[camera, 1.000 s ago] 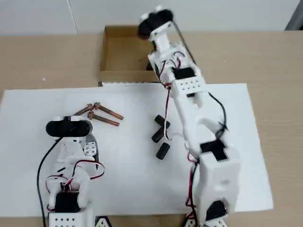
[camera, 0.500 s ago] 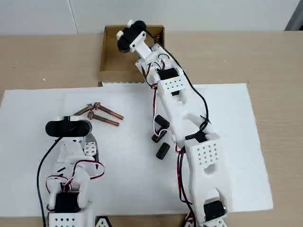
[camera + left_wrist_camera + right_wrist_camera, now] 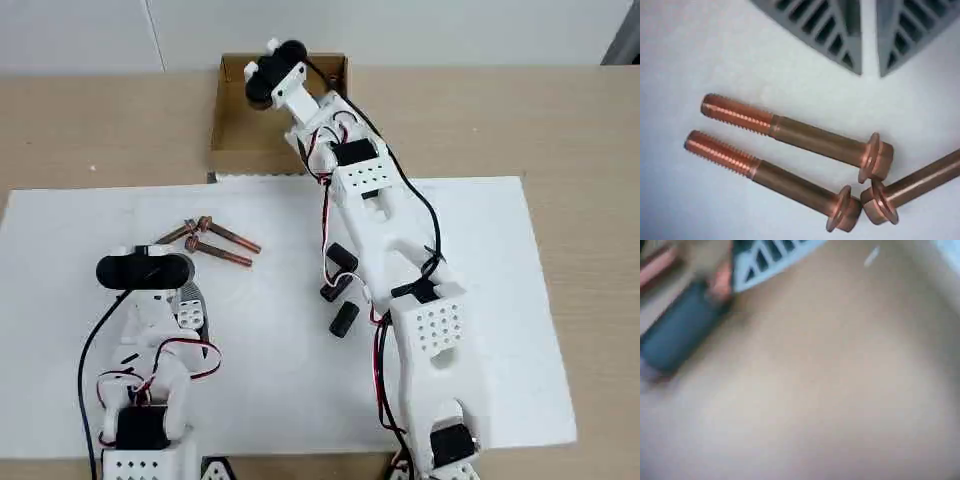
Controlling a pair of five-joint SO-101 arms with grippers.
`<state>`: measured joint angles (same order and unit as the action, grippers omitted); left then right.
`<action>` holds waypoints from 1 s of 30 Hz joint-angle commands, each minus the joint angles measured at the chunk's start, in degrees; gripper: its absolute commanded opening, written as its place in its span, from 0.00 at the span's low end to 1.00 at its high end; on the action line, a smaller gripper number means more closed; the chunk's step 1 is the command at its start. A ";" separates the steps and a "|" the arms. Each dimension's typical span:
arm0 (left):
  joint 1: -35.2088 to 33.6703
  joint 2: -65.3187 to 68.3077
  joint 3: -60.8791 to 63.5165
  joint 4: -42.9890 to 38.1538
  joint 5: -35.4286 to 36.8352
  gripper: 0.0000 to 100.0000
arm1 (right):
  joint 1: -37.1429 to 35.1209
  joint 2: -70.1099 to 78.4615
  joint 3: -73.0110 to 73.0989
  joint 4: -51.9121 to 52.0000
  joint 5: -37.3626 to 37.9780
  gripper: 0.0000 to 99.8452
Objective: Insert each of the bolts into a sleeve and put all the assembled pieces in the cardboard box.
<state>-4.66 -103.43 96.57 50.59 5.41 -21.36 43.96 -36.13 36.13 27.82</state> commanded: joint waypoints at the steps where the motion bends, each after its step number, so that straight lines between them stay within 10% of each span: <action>1: -0.35 -0.79 -0.22 0.26 0.44 0.01 | -0.22 -7.78 -3.25 7.60 0.62 0.11; 22: -0.35 -0.79 -0.22 0.26 0.44 0.01 | -0.40 -24.84 -3.25 59.12 -9.14 0.11; 30: -0.35 -0.79 -0.22 0.26 0.44 0.01 | -1.54 -27.91 -0.88 60.97 -8.88 0.11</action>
<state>-4.66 -103.43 96.57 50.59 5.41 -21.80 21.36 -36.13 96.35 19.38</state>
